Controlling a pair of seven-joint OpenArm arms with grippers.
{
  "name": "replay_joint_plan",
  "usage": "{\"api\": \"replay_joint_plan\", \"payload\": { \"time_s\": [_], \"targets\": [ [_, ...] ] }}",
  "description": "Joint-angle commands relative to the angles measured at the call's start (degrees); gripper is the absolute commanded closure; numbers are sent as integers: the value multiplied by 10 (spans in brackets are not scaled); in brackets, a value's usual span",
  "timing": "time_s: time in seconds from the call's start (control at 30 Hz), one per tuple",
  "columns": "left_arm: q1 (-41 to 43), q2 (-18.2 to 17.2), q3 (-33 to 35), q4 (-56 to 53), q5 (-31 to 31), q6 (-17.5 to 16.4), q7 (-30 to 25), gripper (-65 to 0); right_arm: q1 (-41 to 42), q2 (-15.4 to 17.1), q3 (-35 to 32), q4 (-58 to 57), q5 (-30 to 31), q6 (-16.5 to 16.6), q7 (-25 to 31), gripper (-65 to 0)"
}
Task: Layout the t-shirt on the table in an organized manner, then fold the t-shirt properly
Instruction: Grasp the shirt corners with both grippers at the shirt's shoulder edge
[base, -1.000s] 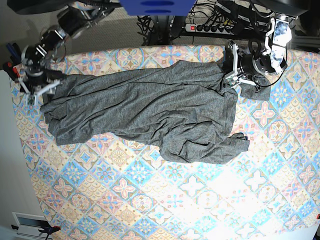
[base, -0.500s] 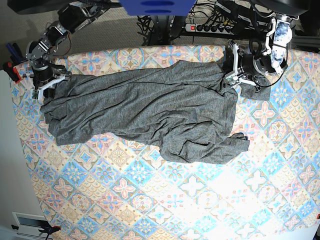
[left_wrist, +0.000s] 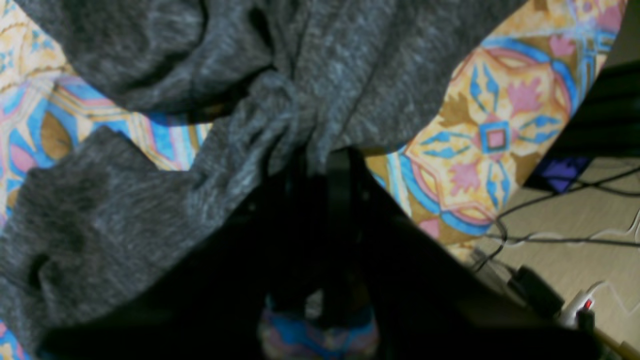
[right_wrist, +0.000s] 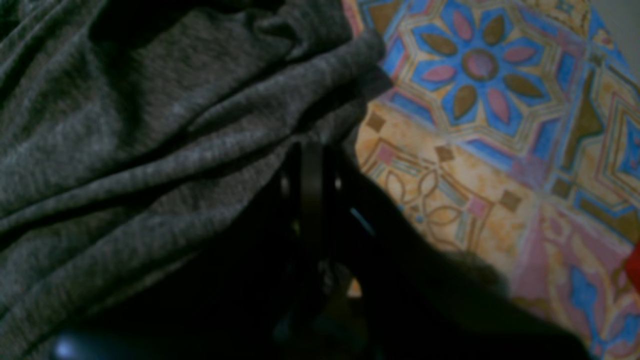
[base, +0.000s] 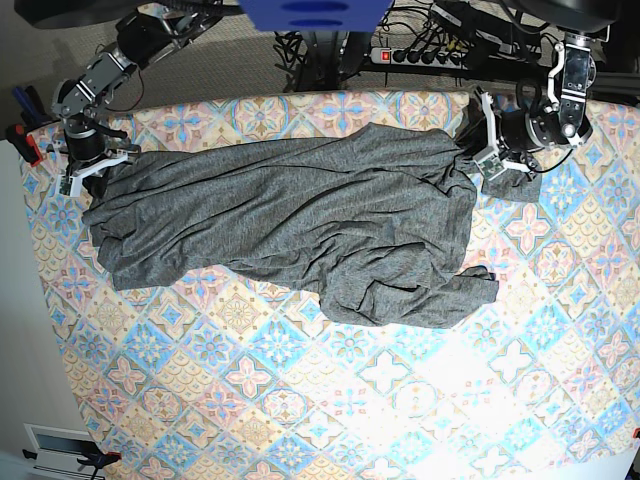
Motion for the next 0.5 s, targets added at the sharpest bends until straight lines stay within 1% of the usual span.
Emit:
{"api": "replay_joint_plan", "payload": {
  "time_s": [0.0,0.07,0.1,0.23,0.33,0.4,0.47],
  "targets": [
    [4,-11,-3,-39,184,37,158,-31,-6,15,4,-3,-47,-49,-57,0],
    [10,-11,-7,-42,185,37,141,-31,-6,28,4,-3,-47,-83,-57,0],
    [22,-12,-17,-45,185,37,133,-31,-3,34,4,-3,-47,-93,-57,0],
    [33,-11,-68,-61,185,37,105,-33,27,38,4,-3,-48,-95,-58,0],
    [32,-10,-85,-58,180,37,108,-34,36,37,4,0,-49,-95,-58,0],
    [35,-6,-83,-42,181,37,108,-44,33,36,4,5,-50,-95,-60,-17],
    [39,18,-88,-24,190,37,108,-81,36,35,4,9,-50,-95,-62,-62]
  ]
}}
